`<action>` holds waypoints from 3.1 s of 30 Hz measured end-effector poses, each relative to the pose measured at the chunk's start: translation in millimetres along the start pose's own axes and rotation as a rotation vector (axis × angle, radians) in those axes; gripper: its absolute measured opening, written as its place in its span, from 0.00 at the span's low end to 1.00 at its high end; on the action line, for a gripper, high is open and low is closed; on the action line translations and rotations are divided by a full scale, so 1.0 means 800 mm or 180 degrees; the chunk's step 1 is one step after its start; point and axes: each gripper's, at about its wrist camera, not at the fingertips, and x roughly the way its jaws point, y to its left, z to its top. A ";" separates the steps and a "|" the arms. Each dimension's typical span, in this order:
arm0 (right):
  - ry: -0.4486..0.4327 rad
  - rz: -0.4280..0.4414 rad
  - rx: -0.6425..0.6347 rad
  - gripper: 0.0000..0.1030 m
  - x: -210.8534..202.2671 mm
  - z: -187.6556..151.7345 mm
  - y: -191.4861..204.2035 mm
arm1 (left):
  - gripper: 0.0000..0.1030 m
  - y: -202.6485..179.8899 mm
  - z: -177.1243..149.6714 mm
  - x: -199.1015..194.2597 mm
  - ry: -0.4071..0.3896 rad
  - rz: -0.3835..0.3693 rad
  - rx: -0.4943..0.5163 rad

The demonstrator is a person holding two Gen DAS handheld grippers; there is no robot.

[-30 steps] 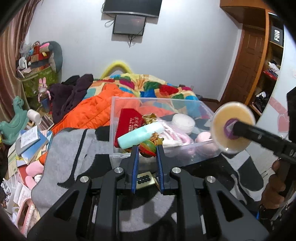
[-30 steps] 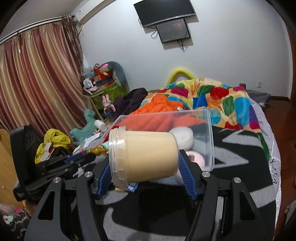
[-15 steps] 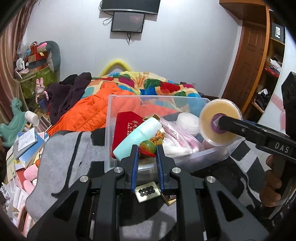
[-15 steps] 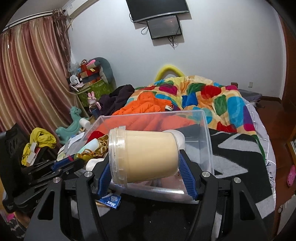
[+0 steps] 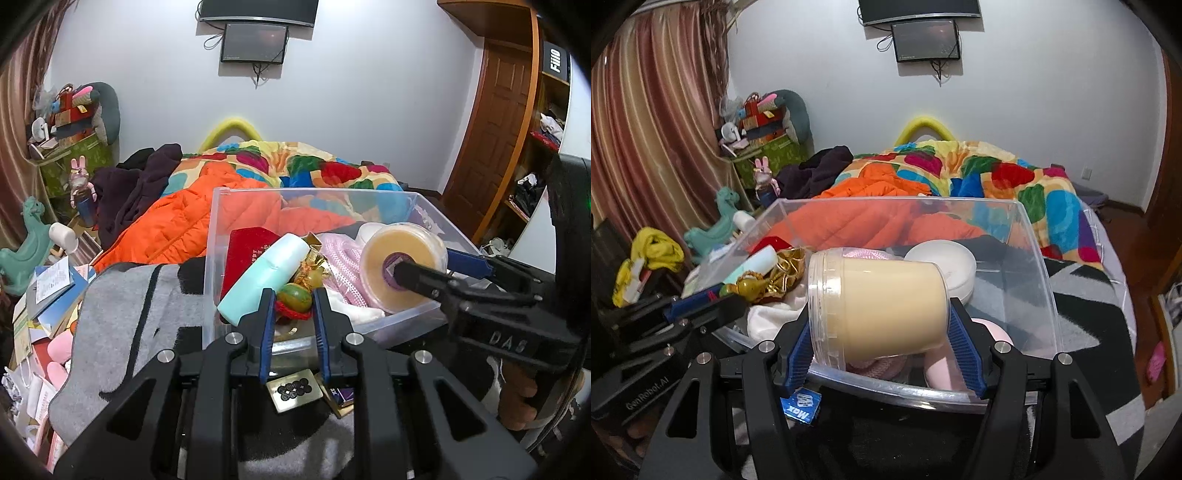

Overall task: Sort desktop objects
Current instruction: 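Lower the beige jar into the clear box and open the right tool, then grasp the dark green bottle from the bed with the right tool, then grasp the mahjong tile with the left tool while the right tool holds the green bottle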

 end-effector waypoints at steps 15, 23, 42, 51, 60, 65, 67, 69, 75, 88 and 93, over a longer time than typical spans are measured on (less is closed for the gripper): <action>0.0025 0.0007 -0.0096 0.64 -0.026 -0.008 0.011 | 0.55 -0.004 -0.005 -0.028 0.0021 -0.0096 -0.0013; -0.0199 -0.0249 -0.0485 0.69 -0.068 -0.023 0.033 | 0.59 -0.004 -0.019 -0.042 0.0113 -0.0138 -0.0055; 0.0461 0.0522 -0.1079 0.74 -0.143 -0.181 0.053 | 0.72 -0.008 -0.091 -0.102 0.0331 -0.0013 -0.0035; 0.1070 0.1107 -0.1214 0.74 -0.142 -0.268 0.089 | 0.73 -0.005 -0.122 -0.101 0.0468 0.0094 -0.0040; 0.1558 0.1284 -0.1153 0.74 -0.100 -0.305 0.114 | 0.73 0.001 -0.130 -0.095 0.0516 0.0072 -0.0123; 0.1377 0.1214 -0.1131 0.69 -0.103 -0.296 0.112 | 0.73 -0.001 -0.128 -0.088 0.0531 0.0057 -0.0102; 0.1225 0.1098 -0.1212 0.69 -0.110 -0.290 0.113 | 0.73 -0.004 -0.126 -0.086 0.0512 0.0079 -0.0064; 0.1084 0.1006 -0.1229 0.69 -0.120 -0.282 0.112 | 0.73 -0.007 -0.121 -0.085 0.0495 0.0067 -0.0040; 0.0682 0.0806 -0.1029 0.69 -0.149 -0.240 0.086 | 0.73 -0.016 -0.104 -0.080 0.0450 0.0028 0.0041; 0.0080 0.0338 -0.0456 0.69 -0.171 -0.178 0.016 | 0.59 -0.024 -0.077 -0.035 0.0547 0.0183 0.0137; 0.0060 0.0352 -0.0382 0.70 -0.158 -0.171 0.004 | 0.49 -0.021 -0.067 -0.013 0.0610 0.0344 0.0145</action>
